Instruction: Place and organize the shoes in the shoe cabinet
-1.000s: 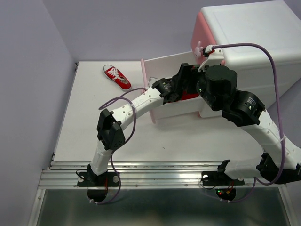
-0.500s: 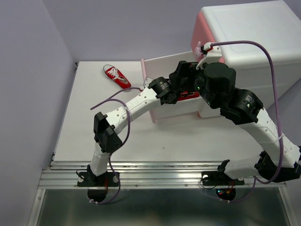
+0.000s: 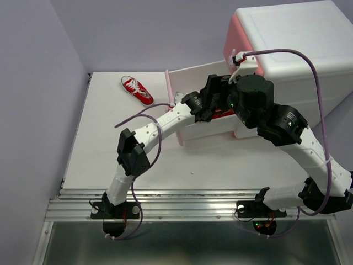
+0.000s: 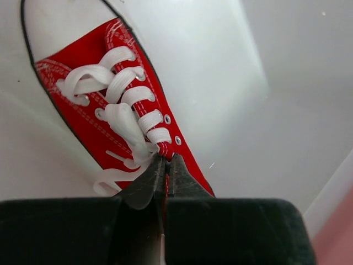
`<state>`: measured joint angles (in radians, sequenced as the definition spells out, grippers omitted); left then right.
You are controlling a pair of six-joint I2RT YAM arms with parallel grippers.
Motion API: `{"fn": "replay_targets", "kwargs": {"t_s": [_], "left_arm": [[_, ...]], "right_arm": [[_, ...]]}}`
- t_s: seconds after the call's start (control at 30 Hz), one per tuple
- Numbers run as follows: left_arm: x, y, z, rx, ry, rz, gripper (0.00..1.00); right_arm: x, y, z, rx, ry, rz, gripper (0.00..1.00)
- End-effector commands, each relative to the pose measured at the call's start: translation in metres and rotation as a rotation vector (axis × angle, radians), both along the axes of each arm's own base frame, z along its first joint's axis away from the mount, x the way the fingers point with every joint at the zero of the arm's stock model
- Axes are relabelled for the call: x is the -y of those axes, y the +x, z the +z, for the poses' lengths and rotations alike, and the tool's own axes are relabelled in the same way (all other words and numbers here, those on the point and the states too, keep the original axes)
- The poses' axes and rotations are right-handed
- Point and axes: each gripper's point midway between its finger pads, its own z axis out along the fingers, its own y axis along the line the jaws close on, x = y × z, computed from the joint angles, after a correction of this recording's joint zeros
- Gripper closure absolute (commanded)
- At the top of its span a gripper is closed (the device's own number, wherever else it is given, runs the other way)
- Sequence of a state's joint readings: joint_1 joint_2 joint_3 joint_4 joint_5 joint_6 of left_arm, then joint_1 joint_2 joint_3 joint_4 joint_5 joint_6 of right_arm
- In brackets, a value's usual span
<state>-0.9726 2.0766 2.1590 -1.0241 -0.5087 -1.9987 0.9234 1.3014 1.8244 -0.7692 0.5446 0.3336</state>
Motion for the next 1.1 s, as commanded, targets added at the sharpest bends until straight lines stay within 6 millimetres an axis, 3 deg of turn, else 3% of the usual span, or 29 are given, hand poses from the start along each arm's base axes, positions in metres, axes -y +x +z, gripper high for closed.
{"fn": "replay_targets", "kwargs": {"t_s": [0.0,0.1,0.2,0.33,0.37,0.4,0.5,0.6,0.63,0.7,0.73,0.8,0.87,0.97,1.0,1.03,1.07], "left_arm": [[0.011,0.005,0.011,-0.029,-0.207,0.196,0.89],[0.009,0.010,0.001,-0.037,-0.203,0.206,0.86],[0.011,0.019,0.007,-0.002,-0.198,0.201,0.82],[0.017,0.020,0.008,0.002,-0.192,0.167,0.31],[0.017,0.019,0.013,0.012,-0.184,0.147,0.11],[0.016,0.020,0.017,0.022,-0.186,0.144,0.07],[0.010,0.027,0.052,0.130,-0.183,0.104,0.03],[0.000,0.032,0.099,0.247,-0.193,0.065,0.03],[-0.003,0.038,0.131,0.316,-0.246,0.053,0.03],[-0.007,0.042,0.163,0.418,-0.193,-0.051,0.03],[-0.017,0.047,0.199,0.498,-0.233,-0.064,0.03],[-0.034,0.042,0.238,0.610,-0.175,-0.152,0.02],[-0.065,0.049,0.253,0.644,-0.136,-0.140,0.01],[-0.116,0.050,0.260,0.656,-0.080,-0.136,0.01],[-0.151,0.059,0.249,0.644,-0.016,-0.107,0.01],[-0.164,0.067,0.250,0.647,-0.014,-0.083,0.01],[-0.193,0.074,0.229,0.611,0.063,-0.079,0.01]], "right_arm": [[0.010,-0.007,0.001,0.009,-0.039,0.009,0.00],[0.012,-0.006,0.003,0.019,-0.055,0.003,0.00],[0.013,-0.006,0.000,0.017,-0.071,0.003,0.00],[0.014,-0.007,0.000,0.021,-0.078,0.008,0.00],[0.013,-0.007,0.000,0.022,-0.087,0.013,0.00],[0.013,-0.006,-0.001,0.022,-0.089,0.014,0.00],[0.014,-0.005,0.001,0.029,-0.090,0.005,0.00],[0.015,-0.005,0.011,0.045,-0.074,0.001,0.00],[0.015,-0.004,0.013,0.050,-0.070,-0.006,0.00],[0.014,-0.004,0.022,0.068,-0.043,-0.004,0.00],[0.012,-0.004,0.025,0.075,-0.033,0.005,0.00],[0.005,-0.002,0.034,0.109,-0.018,0.027,0.00],[-0.004,0.000,0.041,0.140,-0.025,0.067,0.00],[-0.014,0.004,0.049,0.163,-0.040,0.097,0.00],[-0.016,0.004,0.054,0.174,-0.041,0.107,0.00],[-0.019,0.005,0.052,0.172,-0.048,0.113,0.00],[-0.022,0.006,0.052,0.176,-0.051,0.122,0.00]]}}
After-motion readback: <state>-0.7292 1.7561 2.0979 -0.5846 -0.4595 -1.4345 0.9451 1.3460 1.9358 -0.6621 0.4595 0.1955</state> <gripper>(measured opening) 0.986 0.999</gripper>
